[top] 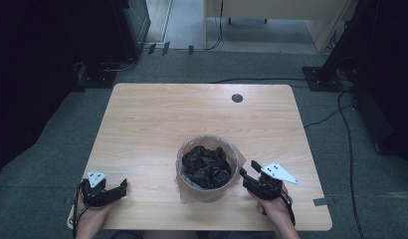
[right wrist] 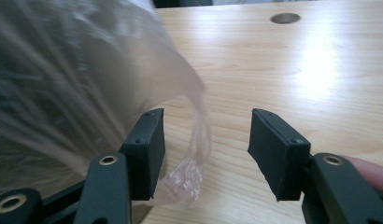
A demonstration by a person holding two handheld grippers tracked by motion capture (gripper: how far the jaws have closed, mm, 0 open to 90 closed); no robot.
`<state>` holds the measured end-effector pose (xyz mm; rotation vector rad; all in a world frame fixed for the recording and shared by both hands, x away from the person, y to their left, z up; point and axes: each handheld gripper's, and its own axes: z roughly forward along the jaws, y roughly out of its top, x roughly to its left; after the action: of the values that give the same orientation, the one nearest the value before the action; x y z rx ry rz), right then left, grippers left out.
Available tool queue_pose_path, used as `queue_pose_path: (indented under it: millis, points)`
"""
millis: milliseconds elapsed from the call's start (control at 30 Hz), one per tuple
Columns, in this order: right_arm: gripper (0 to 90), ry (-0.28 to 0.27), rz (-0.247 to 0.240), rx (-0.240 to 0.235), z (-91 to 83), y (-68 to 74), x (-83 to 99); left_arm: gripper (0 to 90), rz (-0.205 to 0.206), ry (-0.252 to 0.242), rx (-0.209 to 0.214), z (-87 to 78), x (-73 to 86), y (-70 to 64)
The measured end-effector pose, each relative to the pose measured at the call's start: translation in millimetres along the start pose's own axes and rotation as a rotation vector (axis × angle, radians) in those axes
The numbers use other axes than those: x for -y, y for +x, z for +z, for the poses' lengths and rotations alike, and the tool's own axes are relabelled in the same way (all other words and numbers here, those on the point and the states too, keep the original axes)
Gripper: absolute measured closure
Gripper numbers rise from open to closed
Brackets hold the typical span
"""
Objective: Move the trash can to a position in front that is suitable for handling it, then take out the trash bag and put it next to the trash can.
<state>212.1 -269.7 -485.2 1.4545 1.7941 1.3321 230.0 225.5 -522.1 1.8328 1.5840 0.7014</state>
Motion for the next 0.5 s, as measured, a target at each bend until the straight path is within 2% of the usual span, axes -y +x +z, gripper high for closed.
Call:
queue_pose_path:
  millis: [133,233,367,500]
  points:
    - [44.7,-0.007,0.030,0.011,-3.6,-5.0,0.0,10.6,-0.004,-0.001,0.002,-0.5,0.3,-0.4]
    - [44.3,-0.015,0.039,0.018,-5.9,-7.5,-0.4,12.6,-0.005,0.008,-0.022,-3.0,0.1,-6.0]
    - [44.1,-0.020,0.044,0.028,-7.8,-9.3,-0.8,12.6,0.036,-0.014,0.016,-7.9,-2.7,-28.0]
    - [44.1,-0.017,0.051,0.036,-8.3,-9.8,-0.1,12.6,0.065,-0.037,0.067,-13.4,-5.9,-56.6]
